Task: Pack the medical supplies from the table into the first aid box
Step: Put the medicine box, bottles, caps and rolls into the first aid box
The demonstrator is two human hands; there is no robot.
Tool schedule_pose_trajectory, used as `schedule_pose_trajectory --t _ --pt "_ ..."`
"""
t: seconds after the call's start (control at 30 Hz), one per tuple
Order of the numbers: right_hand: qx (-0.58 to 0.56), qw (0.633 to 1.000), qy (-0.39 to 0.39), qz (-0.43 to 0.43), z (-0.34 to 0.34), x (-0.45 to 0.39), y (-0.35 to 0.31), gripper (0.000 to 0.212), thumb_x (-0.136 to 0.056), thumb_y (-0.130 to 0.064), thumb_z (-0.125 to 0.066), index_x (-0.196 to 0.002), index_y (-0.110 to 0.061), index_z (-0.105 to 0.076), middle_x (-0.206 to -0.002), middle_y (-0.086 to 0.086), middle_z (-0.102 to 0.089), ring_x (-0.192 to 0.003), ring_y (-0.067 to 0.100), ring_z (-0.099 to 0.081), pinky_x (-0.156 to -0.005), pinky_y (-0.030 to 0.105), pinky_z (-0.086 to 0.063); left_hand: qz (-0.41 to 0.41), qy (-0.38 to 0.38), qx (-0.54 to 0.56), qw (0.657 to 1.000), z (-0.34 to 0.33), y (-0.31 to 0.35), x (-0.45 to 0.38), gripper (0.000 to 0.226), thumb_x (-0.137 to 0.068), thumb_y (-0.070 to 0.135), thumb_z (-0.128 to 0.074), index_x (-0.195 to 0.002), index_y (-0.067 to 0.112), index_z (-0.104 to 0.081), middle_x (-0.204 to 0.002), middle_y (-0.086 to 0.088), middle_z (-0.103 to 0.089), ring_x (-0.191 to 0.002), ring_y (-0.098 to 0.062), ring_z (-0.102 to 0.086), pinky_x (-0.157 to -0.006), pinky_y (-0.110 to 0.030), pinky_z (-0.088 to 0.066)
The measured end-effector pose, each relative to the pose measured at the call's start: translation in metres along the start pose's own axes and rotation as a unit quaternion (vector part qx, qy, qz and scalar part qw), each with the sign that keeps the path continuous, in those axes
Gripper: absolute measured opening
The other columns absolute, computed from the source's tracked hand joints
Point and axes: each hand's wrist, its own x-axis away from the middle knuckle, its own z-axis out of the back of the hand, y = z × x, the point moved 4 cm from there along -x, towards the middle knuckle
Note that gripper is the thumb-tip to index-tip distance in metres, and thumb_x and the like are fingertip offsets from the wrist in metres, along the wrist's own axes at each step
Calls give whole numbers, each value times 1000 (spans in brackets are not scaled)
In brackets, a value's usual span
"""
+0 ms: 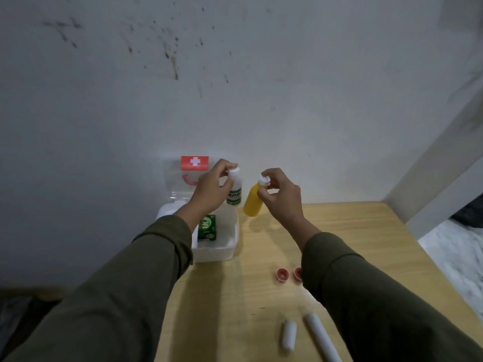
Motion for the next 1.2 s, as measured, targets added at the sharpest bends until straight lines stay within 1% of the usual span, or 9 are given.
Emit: schedule_pose_trajectory --t 0.17,0.33,0.47,0.57,0.73,0.83,0.97,1.03,1.2 --pt "0 1000 4 -8 -28 6 -13 26 -79 -13 -67 -103 -18 -59 -92 -4 -64 -83 14 -63 -76 30 -53 10 -23 4 1000 19 -23 7 21 -93 16 -55 -114 17 -55 -111 7 -59 -106 -9 -55 -92 -25 -42" --pt "4 1000 -6 -22 -47 11 -16 26 -79 -12 -67 -103 -18 -59 -91 -4 -64 -83 12 -63 -75 27 -52 9 -56 8 998 21 -38 12 18 -93 15 -54 -111 16 -56 -113 11 -56 -109 -10 -54 -90 -23 -41" --pt "22 999 -30 -28 -59 15 -13 26 -80 -12 -67 -103 -16 -57 -93 -4 -64 -84 13 -62 -74 27 -53 22 -77 11 997 19 -51 14 21 -93 15 -55 -113 18 -54 -125 3 -58 -114 -12 -53 -90 -25 -42" --pt "48 998 -49 -13 -68 17 -9 25 -79 -12 -68 -101 -16 -57 -92 -4 -65 -84 12 -63 -77 30 -55 32 -90 21 995 16 -59 15 22 -93 16 -55 -114 18 -54 -130 0 -56 -118 -14 -53 -90 -25 -42" --pt "82 994 -70 -5 -78 17 -1 24 -76 -11 -68 -97 -16 -58 -91 2 -70 -84 14 -65 -74 30 -55 50 -123 34 991 9 -71 14 22 -93 16 -56 -114 22 -54 -129 -1 -57 -122 -17 -52 -91 -25 -43" --pt "90 993 -74 -4 -80 17 3 23 -76 -11 -68 -96 -15 -57 -88 2 -69 -83 14 -65 -72 28 -52 55 -135 36 989 6 -76 12 22 -93 16 -56 -114 20 -54 -129 -1 -57 -122 -18 -52 -91 -24 -42" --pt "107 990 -95 2 -86 19 9 25 -76 -12 -67 -98 -15 -56 -90 2 -68 -85 19 -65 -74 29 -55 54 -147 40 987 4 -79 9 22 -92 16 -56 -114 21 -54 -130 1 -57 -123 -16 -51 -91 -24 -41" --pt "116 988 -106 10 -88 21 11 26 -76 -13 -67 -99 -15 -55 -90 1 -68 -84 18 -65 -74 27 -54 56 -153 46 985 3 -79 7 22 -92 15 -56 -113 21 -54 -130 1 -57 -123 -16 -51 -92 -25 -41" --pt "132 984 -116 22 -92 23 16 28 -76 -14 -68 -101 -17 -55 -91 -1 -68 -83 14 -63 -73 30 -55 64 -165 61 982 0 -80 6 21 -92 12 -56 -111 21 -54 -129 -1 -57 -122 -15 -50 -94 -26 -42"
